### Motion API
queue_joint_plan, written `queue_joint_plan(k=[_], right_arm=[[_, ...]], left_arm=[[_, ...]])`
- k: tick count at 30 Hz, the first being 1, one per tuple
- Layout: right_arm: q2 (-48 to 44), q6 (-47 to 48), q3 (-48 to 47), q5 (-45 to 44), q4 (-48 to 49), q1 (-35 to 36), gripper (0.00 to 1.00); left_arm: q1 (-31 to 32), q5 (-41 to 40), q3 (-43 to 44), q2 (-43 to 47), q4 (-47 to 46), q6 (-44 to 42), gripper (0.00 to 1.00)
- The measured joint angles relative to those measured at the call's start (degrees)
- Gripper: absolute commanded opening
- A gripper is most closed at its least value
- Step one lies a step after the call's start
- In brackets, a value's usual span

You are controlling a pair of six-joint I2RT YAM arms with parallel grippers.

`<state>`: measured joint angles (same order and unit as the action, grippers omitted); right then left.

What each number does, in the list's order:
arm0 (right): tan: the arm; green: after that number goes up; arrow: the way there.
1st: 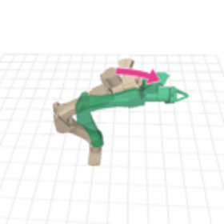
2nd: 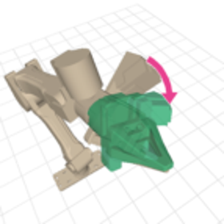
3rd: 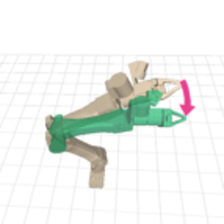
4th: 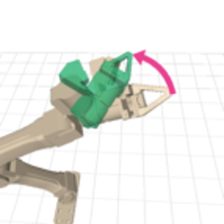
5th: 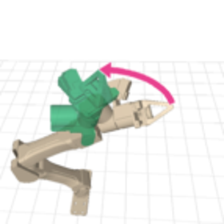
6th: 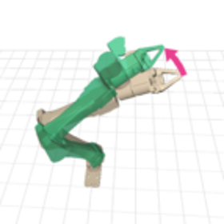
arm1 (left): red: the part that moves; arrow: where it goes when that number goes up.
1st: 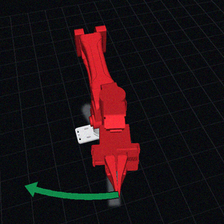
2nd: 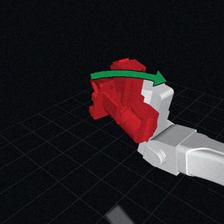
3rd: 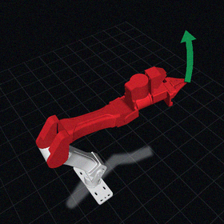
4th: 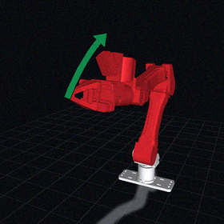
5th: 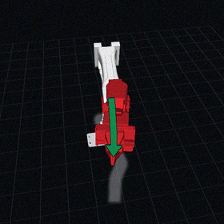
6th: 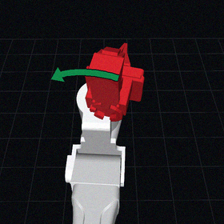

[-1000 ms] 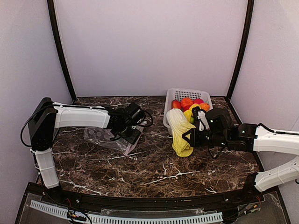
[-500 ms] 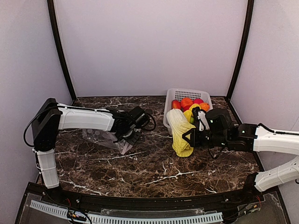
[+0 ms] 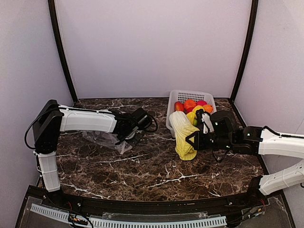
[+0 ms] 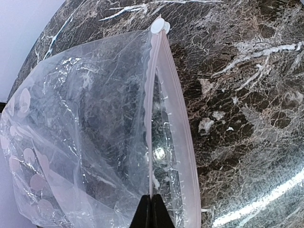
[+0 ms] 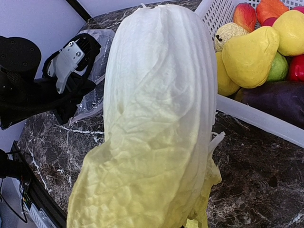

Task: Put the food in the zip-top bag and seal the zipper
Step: Pick up the zipper food storage bag at the center of the board, then place the fake vegetable in the zipper food storage bag.

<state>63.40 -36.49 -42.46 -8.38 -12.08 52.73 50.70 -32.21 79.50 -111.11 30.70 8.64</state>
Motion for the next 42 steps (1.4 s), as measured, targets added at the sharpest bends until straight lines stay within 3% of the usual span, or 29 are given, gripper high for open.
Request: queue_joint_plan(k=[9,15,22,42], right_arm=[[0.02,3.04,-0.09,10.54,0.04,-1.11,0.0],[2.86,5.33,-2.99,20.39,-0.09,-1.16,0.0],[4.35,7.34,-8.44,27.98,0.02,-1.18,0.0],[11.21,6.36,-8.41,29.73,4.9,-1.53,0.0]], left_arm=[[0.0,2.89,-0.31,6.34,-0.92,-0.35,0.01],[0.0,9.2,-0.37,14.78,-2.32,-1.36,0.01],[0.0,18.32,-0.37,15.76,-2.21,-4.04,0.01],[-4.74,38.25,-7.52,20.11,-9.05,-2.54,0.01]])
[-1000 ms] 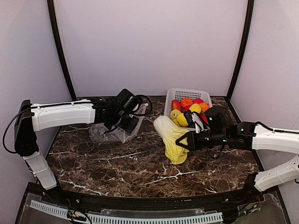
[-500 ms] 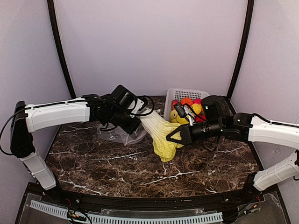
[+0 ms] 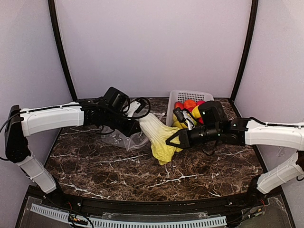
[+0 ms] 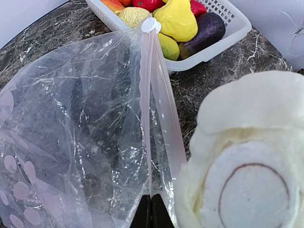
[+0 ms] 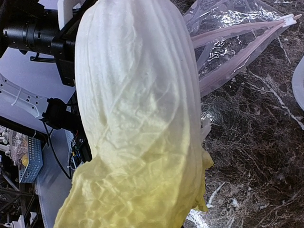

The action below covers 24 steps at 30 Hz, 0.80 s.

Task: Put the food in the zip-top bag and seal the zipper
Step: Place the fake vegetable in the zipper food storage bag.

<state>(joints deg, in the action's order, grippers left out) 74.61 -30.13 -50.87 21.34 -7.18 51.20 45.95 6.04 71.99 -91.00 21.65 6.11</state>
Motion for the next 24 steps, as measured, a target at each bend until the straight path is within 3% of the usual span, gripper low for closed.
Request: queue_joint_plan(k=[16,24], right_arm=[[3.02,-0.85,0.79,-0.63,-0.17,0.0,0.0],[7.28,-1.86,-2.08,-1.18,-2.69,-0.22,0.0]], left_arm=[[-4.11,11.41,-0.79,3.28,-4.92,1.01,0.01],[-4.22,21.11,-1.97,3.17,-6.27,-1.46,0.01]])
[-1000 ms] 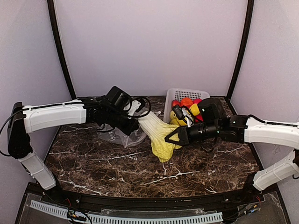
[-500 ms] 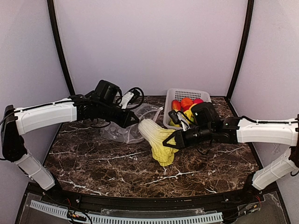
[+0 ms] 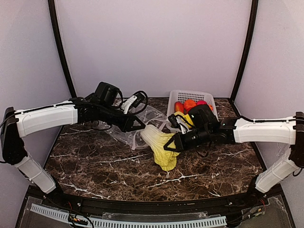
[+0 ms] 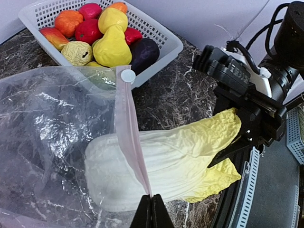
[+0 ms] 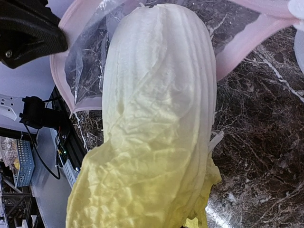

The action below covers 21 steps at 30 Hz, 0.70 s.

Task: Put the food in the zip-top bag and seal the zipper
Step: Place the fake vegetable in the zipper food storage bag.

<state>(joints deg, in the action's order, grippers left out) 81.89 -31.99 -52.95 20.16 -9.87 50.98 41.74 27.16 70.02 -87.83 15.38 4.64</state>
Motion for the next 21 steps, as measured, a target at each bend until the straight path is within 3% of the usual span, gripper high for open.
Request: queue_joint_plan(k=[11,21], right_arm=[[2.93,-2.12,-8.02,0.22,-2.47,-2.16,0.0],[9.55,-6.03,-9.33,3.5,0.15,-3.34,0.0]], left_arm=[[2.16,4.04,-0.44,-2.03,-0.22,-4.33,0.01],[3.19,8.46,-0.5,-2.38,-1.22,-2.93,0.01]])
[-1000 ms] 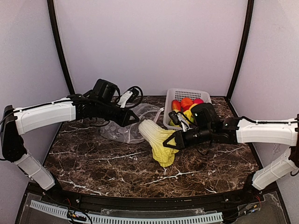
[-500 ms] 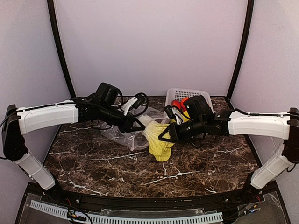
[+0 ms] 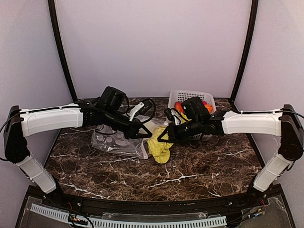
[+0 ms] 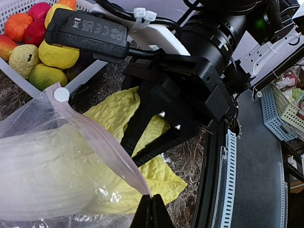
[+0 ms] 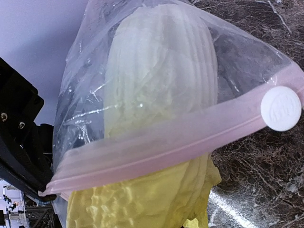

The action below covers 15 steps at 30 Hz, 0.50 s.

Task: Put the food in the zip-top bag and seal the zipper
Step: Place the fake vegetable in the zipper food storage bag.

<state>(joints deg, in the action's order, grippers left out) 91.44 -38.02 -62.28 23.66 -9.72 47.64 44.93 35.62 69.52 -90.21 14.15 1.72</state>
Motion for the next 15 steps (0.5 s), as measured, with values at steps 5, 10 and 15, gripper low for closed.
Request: queue_joint_plan(k=[5,10,15], right_arm=[[0.76,-2.12,1.16,2.91,5.88,-0.02,0.0],[0.13,-4.31,3.43,4.96,12.63,-0.07,0.0],[-2.23,-8.68,7.28,6.14,19.82,-1.36,0.0]], left_arm=[[0.0,1.86,-0.81,0.0,-2.89,2.01,0.01],[0.0,3.26,-1.11,-0.02,-4.09,3.04,0.01],[0.0,3.87,-1.38,-0.02,-5.22,3.41,0.01]])
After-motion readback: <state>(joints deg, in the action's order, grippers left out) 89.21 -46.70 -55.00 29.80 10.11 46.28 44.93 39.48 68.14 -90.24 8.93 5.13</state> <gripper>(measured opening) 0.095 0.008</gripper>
